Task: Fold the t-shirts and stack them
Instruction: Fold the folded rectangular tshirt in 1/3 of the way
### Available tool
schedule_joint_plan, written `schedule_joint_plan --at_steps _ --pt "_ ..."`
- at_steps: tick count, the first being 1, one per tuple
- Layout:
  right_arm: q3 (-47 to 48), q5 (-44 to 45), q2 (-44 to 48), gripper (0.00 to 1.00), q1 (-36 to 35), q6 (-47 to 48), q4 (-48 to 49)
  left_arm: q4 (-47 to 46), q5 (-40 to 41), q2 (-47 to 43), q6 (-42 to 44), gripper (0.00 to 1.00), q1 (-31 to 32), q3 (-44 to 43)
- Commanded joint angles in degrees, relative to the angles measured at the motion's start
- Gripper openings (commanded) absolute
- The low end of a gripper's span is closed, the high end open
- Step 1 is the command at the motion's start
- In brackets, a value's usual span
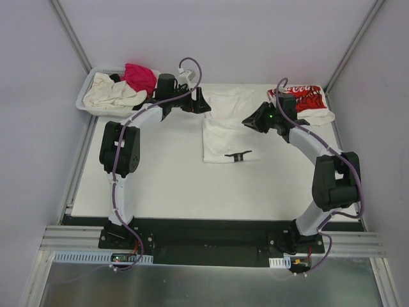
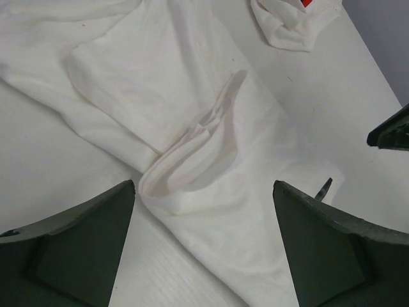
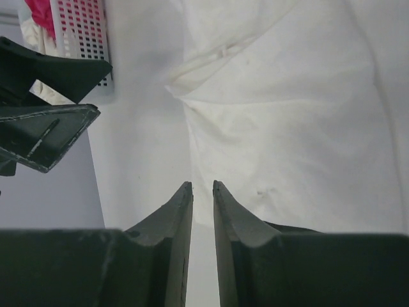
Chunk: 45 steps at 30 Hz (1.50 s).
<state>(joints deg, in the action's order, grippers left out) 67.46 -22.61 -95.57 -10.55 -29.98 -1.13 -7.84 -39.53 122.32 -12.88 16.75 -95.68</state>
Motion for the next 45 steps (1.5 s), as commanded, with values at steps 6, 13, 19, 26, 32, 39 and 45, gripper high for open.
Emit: schedule_joint_plan --at_steps 6,13,19,26,32,39,45 --pt "5.83 -4.36 -12.50 0.22 -4.66 -2.01 4.99 -10.71 -2.31 -18.07 -6.63 0.88 4.07 19.81" --pt "13.22 -6.39 -21.85 0.22 -4.48 -4.30 5.61 -11.06 -0.99 -21.60 -8.12 0.88 9.96 26.60" --pt "15.24 -6.48 -24.84 0.22 -4.13 -5.27 6.40 -12.03 -2.13 -16.07 -9.70 0.87 14.53 23.79" --pt "15.51 -6.48 -27.04 0.22 -2.03 -6.94 7.63 -17.12 -3.10 -9.48 -14.70 0.87 16.55 25.80" --pt "15.86 -6.04 -28.26 0.22 0.35 -8.96 8.07 -22.57 -3.18 -6.49 -19.80 0.86 18.31 28.70" --pt "20.24 -5.95 -31.60 0.22 2.02 -10.54 7.81 -24.77 -2.75 -6.39 -22.09 0.86 18.49 31.16" --pt "24.38 -4.99 -34.86 0.24 3.86 -10.28 4.65 -24.86 -1.60 -9.47 -22.01 0.86 18.49 35.56"
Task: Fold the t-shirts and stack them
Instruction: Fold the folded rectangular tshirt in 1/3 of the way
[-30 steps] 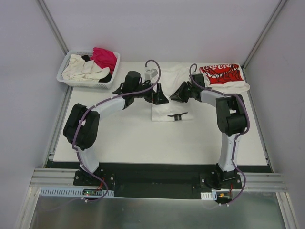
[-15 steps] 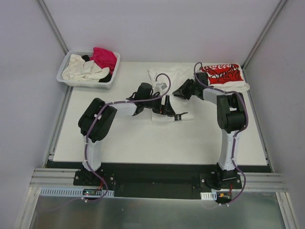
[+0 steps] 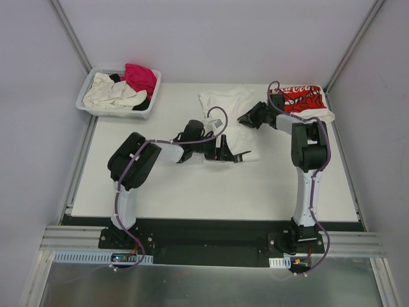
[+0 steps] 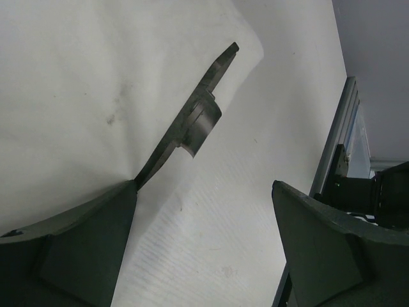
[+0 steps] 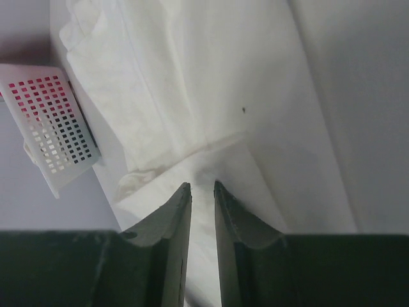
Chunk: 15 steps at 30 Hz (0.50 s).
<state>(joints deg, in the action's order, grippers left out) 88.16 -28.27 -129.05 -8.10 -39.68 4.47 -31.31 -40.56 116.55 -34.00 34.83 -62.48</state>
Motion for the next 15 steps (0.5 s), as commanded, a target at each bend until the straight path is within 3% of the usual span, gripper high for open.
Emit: schedule_joint_plan --at_steps 1,7,15 --pt "5.08 1.28 -1.98 0.24 1.94 -0.22 -1.65 -1.47 -0.58 -4.31 -0.98 0.86 0.42 3.14" --pt "7.55 1.38 -0.78 0.25 4.76 1.36 -4.21 -1.03 -0.23 -5.19 0.07 0.86 0.42 3.68" --pt "-1.05 0.15 10.65 0.27 2.92 1.54 -3.59 -1.21 0.47 -7.30 1.48 0.86 0.50 5.43"
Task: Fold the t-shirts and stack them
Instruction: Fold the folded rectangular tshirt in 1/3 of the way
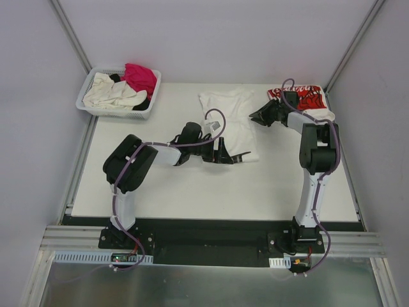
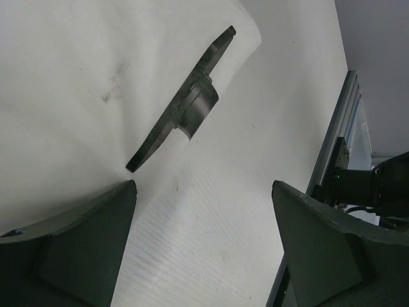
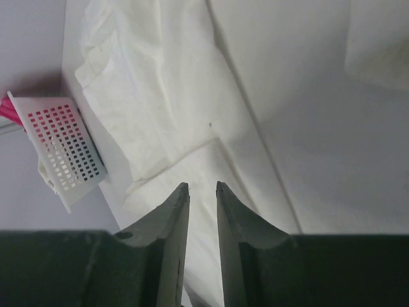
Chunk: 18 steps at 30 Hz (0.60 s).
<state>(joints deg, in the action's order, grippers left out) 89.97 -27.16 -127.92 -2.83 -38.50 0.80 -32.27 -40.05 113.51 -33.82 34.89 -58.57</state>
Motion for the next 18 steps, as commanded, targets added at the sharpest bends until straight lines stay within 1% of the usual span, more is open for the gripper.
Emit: schedule_joint_plan --at_steps 1,6,9,13,18 --pt "-3.48 -1.49 11.27 0.27 -2.96 0.44 0.17 -0.42 -0.03 -4.61 1.57 0.86 0.44 1.70" --pt "-7.44 -2.90 14.27 0.27 -7.79 -0.96 2.09 -0.86 0.77 -5.41 2.36 0.86 0.44 2.49" --pt "-7.36 -4.22 12.53 0.28 -10.43 -2.89 3.94 -1.65 0.68 -5.85 2.45 0.86 0.44 3.02" --pt "-5.34 -7.37 7.96 0.27 -13.86 -5.18 5.44 -2.44 -0.98 -6.99 2.71 0.86 0.53 3.55" --pt "-5.95 -9.23 6.02 0.28 -14.57 -6.41 6.94 -1.75 -0.90 -9.27 5.60 0.86 0.61 5.92"
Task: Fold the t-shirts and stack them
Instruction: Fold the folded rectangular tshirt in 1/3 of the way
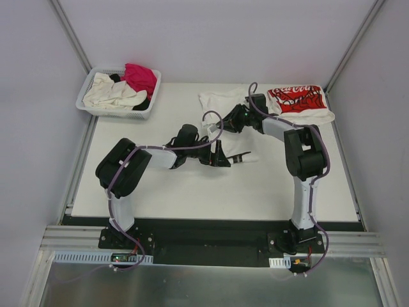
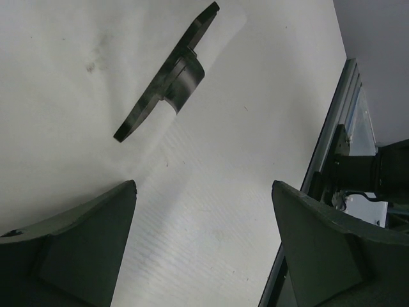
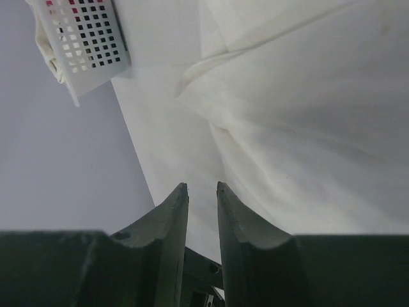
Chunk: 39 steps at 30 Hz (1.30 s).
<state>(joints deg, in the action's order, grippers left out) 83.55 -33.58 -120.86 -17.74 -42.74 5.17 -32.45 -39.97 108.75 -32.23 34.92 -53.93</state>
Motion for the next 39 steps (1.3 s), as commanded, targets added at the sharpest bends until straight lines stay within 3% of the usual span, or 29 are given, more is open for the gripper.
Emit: schedule_joint_plan --at_steps 1,8,18,28,35,39 --pt "0.74 -4.89 -2.00 0.28 0.42 -2.43 2.74 -1.05 -1.25 -4.51 4.54 0.86 0.50 1.29" --pt "1.09 -9.48 -6.84 0.28 0.86 -4.89 4.75 4.41 -0.47 -3.28 9.20 0.85 0.50 -1.09" --pt "-2.42 -6.59 -8.34 0.29 7.27 -10.69 9.77 4.93 0.85 -4.16 7.71 0.86 0.50 0.14" --pt "0.21 -5.18 -10.36 0.30 11.67 -11.49 11.00 7.49 2.00 -3.63 8.24 0.85 -0.11 -0.21" --pt "-0.40 -5.44 -10.02 0.32 15.09 -8.85 9.86 6.87 3.75 -6.09 8.06 0.86 -3.62 0.23" --pt "-3.03 -6.05 -5.10 0.34 17.38 -6.31 9.25 3.72 5.42 -9.60 6.31 0.86 -9.06 0.32"
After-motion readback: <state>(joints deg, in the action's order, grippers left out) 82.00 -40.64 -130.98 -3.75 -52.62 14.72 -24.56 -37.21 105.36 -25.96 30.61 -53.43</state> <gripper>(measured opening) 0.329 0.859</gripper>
